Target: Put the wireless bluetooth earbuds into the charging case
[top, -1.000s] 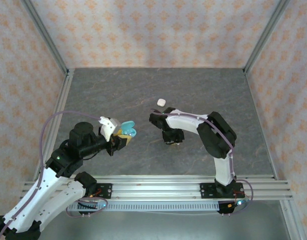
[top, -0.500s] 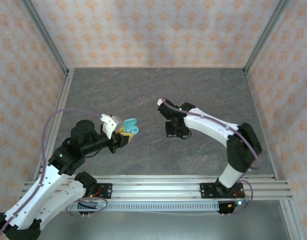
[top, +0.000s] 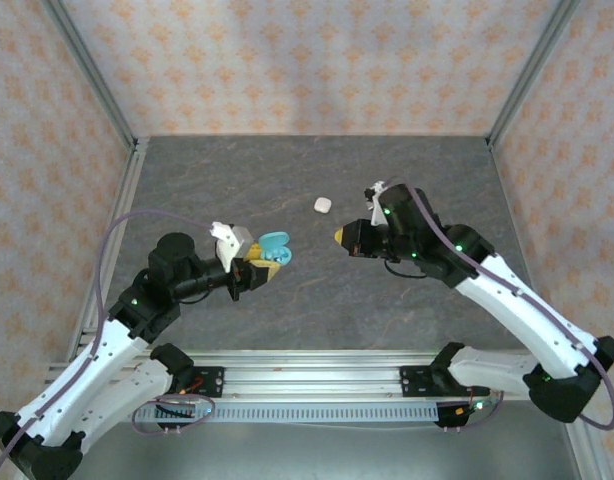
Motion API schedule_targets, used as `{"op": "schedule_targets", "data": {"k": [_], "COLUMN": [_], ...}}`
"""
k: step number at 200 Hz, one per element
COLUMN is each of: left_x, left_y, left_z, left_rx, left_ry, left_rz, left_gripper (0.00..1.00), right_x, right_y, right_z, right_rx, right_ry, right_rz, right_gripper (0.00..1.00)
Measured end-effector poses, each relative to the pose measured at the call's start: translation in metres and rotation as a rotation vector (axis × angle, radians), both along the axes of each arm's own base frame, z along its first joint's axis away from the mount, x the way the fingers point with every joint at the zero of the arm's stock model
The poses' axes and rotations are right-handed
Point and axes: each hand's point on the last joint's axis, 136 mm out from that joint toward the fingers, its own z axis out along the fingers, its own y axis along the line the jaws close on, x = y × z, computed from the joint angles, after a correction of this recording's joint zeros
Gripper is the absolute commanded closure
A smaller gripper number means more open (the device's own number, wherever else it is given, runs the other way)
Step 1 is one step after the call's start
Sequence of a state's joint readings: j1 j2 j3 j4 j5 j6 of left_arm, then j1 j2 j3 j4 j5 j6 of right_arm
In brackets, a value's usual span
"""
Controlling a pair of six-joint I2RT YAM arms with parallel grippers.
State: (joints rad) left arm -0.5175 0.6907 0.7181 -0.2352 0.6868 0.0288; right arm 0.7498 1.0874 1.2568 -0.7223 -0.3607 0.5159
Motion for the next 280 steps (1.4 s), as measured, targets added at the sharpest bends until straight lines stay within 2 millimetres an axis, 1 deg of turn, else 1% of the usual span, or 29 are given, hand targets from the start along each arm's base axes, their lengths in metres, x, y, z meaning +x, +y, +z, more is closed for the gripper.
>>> {"op": "schedule_targets", "data": {"k": [13, 41, 84, 116, 140, 181, 235, 261, 280], "left_x": [0.000, 0.002, 0.002, 0.000, -0.002, -0.003, -0.004, -0.006, -0.006], "left_y": [-0.003, -0.010, -0.018, -0.021, -0.024, -0.025, -0.026, -0.027, -0.027], "left_z": [0.007, 0.020, 0.020, 0.020, 0.020, 0.021, 0.024, 0.025, 0.023], "left_rx": [-0.005, -0.018, -0.021, -0.024, -0.024, -0.027, -0.032, -0.032, -0.028], "left_ry": [-0.009, -0.030, -0.009, -0.001, 0.004, 0.004, 0.001, 0.000, 0.008], "left_rz": [-0.018, -0.055, -0.098, -0.121, -0.137, -0.145, -0.155, -0.163, -0.164], "left_gripper": [0.85, 0.86, 0.86, 0.86, 0.86, 0.86, 0.86, 0.86, 0.86], "right_x": [-0.006, -0.018, -0.039, -0.047, -0.050, -0.047, -0.046, -0.045, -0.044], "right_y": [0.007, 0.026, 0.052, 0.065, 0.070, 0.075, 0.075, 0.077, 0.078], "right_z": [0.010, 0.022, 0.039, 0.045, 0.045, 0.038, 0.033, 0.025, 0.023], "right_rx": [0.046, 0.104, 0.141, 0.160, 0.163, 0.141, 0.122, 0.101, 0.097], "right_ry": [-0.005, -0.012, -0.048, -0.073, -0.080, -0.078, -0.082, -0.065, -0.062], "right_rz": [0.043, 0.141, 0.280, 0.352, 0.379, 0.392, 0.403, 0.408, 0.412], "right_gripper": [0.93, 0.93, 0.93, 0.93, 0.92, 0.93, 0.92, 0.92, 0.92]}}
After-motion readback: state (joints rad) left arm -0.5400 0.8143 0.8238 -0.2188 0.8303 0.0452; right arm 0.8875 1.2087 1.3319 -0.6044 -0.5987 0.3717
